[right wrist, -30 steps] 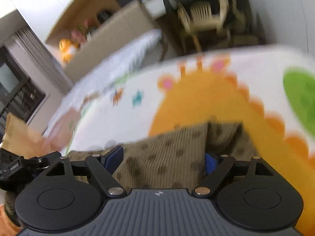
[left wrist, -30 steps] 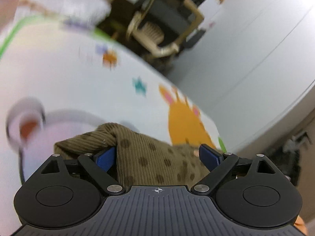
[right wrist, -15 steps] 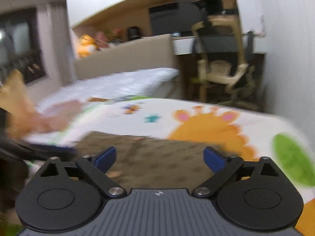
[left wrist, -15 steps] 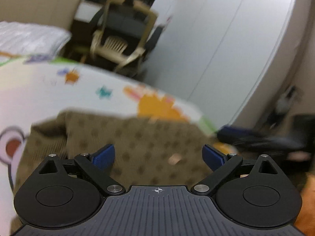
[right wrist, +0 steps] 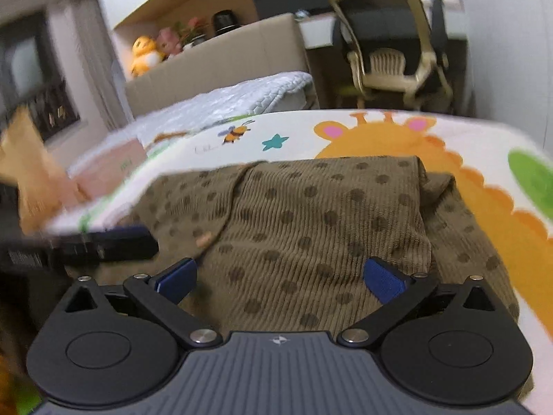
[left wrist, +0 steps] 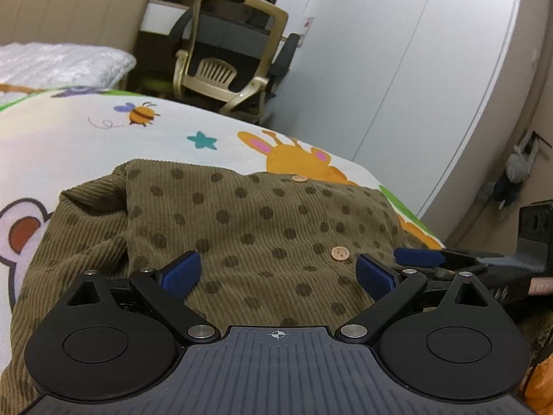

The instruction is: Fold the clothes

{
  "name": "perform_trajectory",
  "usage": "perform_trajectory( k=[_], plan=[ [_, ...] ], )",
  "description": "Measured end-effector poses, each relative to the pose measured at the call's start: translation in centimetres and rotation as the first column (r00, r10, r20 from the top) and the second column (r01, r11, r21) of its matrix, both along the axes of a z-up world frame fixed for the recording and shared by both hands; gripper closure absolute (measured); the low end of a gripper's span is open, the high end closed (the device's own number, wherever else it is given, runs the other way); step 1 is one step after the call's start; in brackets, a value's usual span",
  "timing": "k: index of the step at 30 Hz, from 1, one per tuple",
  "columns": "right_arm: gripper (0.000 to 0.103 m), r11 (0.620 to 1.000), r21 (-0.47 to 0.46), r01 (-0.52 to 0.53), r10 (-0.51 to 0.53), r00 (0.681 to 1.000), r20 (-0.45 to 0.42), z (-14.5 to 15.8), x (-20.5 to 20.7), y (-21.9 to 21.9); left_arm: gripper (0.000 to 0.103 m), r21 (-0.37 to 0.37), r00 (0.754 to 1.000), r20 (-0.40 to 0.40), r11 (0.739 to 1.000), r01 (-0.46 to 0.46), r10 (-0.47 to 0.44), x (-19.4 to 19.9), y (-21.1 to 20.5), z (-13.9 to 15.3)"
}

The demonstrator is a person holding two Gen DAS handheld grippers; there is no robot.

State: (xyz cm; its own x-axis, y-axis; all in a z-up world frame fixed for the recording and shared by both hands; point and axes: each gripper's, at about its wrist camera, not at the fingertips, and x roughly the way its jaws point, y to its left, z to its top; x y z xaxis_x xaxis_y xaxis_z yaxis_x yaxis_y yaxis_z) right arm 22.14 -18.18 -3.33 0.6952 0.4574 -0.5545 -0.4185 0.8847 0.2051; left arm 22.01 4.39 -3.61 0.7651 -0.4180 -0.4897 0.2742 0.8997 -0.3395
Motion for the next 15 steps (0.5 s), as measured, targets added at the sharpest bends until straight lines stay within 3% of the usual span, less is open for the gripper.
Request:
perform_trajectory(
  k=[12, 15],
  plan=[
    [0.000, 0.993, 0.116, -0.004, 0.006, 1.000, -0.015, -0.2, 0.6, -1.7, 0.002, -0.026, 0.999, 0.042, 1.000, 0.015, -0.014, -0.5, 0.4, -0.6],
    [0.000, 0.982, 0.190, -0.001, 0.005, 1.000, -0.022, -0.4, 0.7, -2.7, 0.001, -0.031, 0.999, 0.046, 0.999, 0.015, -0.014, -0.6, 0.4, -0.6]
  ],
)
